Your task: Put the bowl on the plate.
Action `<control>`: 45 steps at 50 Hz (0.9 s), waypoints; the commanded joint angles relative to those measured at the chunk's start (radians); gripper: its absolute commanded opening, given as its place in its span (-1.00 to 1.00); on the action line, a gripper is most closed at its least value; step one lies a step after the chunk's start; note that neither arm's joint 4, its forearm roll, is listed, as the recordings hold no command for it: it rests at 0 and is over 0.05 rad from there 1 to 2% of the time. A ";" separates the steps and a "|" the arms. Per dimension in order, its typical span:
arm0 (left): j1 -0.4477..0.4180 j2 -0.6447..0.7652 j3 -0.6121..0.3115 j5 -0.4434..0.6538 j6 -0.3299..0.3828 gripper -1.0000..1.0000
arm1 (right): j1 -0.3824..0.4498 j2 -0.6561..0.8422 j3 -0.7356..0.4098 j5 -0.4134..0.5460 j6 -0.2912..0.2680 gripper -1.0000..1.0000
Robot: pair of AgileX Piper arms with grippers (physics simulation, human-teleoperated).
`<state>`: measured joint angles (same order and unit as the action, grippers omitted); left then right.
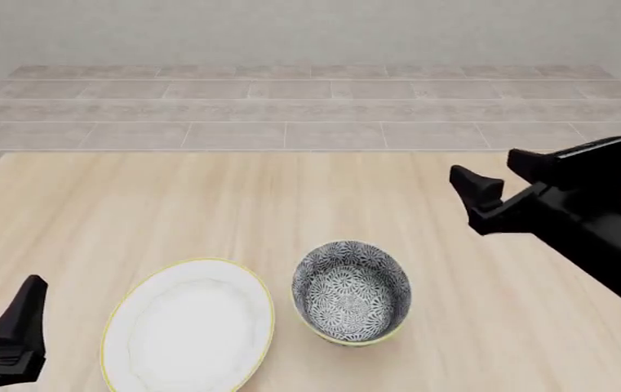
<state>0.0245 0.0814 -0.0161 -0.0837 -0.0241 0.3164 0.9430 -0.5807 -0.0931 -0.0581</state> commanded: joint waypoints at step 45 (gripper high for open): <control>0.001 0.011 0.006 -0.020 -0.010 1.00 | 0.102 0.264 0.022 0.042 0.066 1.00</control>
<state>0.0241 0.1043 -0.0146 -0.1105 -0.0324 0.4082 1.1669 -0.5916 -0.0283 -0.0039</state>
